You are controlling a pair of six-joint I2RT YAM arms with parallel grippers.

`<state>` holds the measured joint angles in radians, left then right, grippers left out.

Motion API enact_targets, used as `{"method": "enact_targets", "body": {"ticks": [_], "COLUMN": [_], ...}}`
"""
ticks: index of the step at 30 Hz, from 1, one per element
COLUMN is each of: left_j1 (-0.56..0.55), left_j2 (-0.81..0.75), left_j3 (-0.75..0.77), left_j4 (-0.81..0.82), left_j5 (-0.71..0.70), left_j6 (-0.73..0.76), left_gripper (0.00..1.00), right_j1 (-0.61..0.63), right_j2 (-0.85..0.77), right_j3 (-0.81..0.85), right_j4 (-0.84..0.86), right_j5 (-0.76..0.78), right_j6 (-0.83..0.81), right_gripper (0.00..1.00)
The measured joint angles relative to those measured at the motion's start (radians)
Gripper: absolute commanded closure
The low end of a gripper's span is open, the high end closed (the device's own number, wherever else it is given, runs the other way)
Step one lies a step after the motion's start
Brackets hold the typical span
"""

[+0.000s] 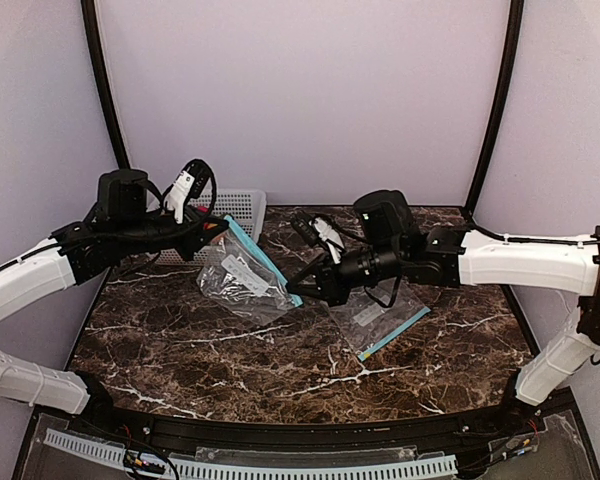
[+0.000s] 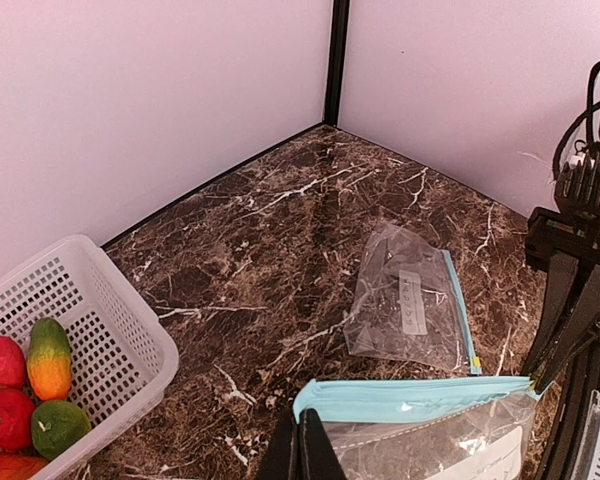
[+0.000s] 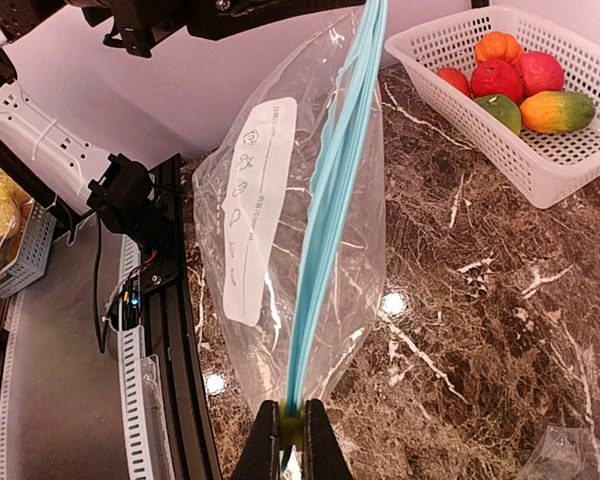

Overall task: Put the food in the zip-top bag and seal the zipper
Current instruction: Unzip the zipper from the zipper food storage bag, then pass from the left arm to the right

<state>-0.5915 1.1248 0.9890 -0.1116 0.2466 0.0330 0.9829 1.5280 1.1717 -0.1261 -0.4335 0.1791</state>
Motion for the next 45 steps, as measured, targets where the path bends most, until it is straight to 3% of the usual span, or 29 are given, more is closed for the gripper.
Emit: {"method": "enact_targets", "body": {"ticks": [17, 19, 22, 23, 28, 32, 39, 45], "left_j1": [0.007, 0.008, 0.013, 0.015, 0.008, -0.020, -0.049, -0.061], "left_j2": [-0.017, -0.017, -0.019, -0.019, -0.029, -0.031, -0.024, -0.002], "left_j3": [-0.009, -0.011, -0.016, -0.018, -0.029, -0.037, -0.039, -0.039], "left_j4": [0.006, 0.009, 0.016, 0.023, 0.057, 0.072, 0.074, 0.073], "left_j5": [-0.046, -0.042, -0.014, 0.000, 0.097, 0.179, 0.309, 0.374], "left_j6": [0.000, 0.004, 0.021, 0.027, 0.066, 0.093, 0.114, 0.117], "left_gripper": [0.99, 0.99, 0.99, 0.99, 0.99, 0.99, 0.99, 0.99], "right_j1": [0.000, 0.000, 0.000, 0.000, 0.001, 0.001, 0.001, 0.001], "right_j2": [0.000, 0.000, -0.002, -0.005, -0.045, -0.097, -0.127, -0.105], "right_j3": [-0.018, -0.018, -0.018, -0.018, -0.019, -0.019, -0.018, -0.007], "right_j4": [0.000, 0.000, -0.005, -0.012, -0.043, -0.055, -0.066, -0.088], "right_j5": [0.007, 0.007, 0.005, 0.005, 0.008, 0.032, 0.092, 0.090], "right_j6": [0.014, 0.016, 0.015, 0.020, 0.023, 0.026, 0.028, 0.020], "right_gripper": [1.00, 0.91, 0.57, 0.51, 0.36, 0.36, 0.60, 0.65]}}
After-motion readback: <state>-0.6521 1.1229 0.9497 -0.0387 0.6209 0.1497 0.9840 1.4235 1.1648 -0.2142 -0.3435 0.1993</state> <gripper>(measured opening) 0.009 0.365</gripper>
